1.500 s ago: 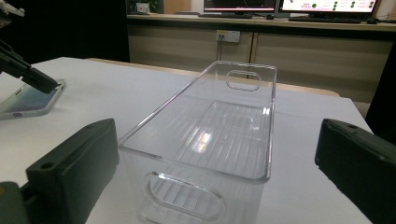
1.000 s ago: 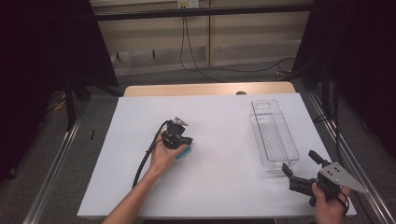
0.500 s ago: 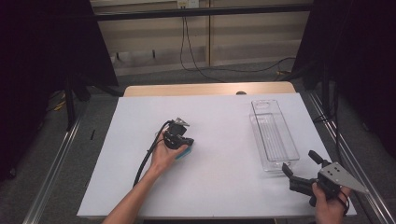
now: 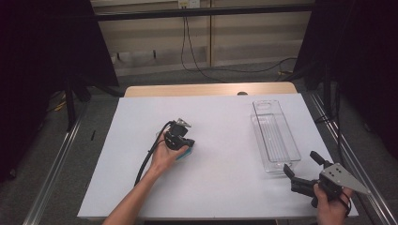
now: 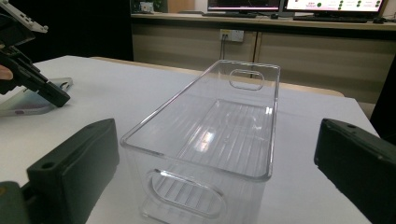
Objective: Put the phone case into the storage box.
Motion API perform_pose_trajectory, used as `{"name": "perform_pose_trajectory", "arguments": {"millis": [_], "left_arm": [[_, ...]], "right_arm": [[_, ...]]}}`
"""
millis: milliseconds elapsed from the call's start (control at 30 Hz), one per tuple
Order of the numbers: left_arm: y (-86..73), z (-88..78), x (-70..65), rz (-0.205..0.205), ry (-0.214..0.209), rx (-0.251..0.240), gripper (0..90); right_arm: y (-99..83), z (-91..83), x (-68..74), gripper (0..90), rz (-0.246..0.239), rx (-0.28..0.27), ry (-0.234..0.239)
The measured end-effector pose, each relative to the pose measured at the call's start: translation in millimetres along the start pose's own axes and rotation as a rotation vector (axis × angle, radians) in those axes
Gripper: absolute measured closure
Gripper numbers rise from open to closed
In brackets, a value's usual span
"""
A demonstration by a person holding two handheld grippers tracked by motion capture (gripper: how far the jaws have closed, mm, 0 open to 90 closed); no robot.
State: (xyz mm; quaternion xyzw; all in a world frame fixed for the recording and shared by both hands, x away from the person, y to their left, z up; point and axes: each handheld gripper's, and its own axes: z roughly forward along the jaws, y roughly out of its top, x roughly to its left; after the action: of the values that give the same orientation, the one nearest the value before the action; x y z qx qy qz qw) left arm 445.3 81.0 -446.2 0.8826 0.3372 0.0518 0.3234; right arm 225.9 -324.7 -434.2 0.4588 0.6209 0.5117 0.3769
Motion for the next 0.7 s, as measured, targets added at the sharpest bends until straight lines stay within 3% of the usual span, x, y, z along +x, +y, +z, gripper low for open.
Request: {"name": "perform_pose_trajectory", "arguments": {"millis": [700], "left_arm": [[-1.8, -3.5, 0.5, 0.01, -0.017, 0.023, 90.0]], "right_arm": [[0.3, 0.5, 1.1, 0.0, -0.007, 0.001, 0.006]]}}
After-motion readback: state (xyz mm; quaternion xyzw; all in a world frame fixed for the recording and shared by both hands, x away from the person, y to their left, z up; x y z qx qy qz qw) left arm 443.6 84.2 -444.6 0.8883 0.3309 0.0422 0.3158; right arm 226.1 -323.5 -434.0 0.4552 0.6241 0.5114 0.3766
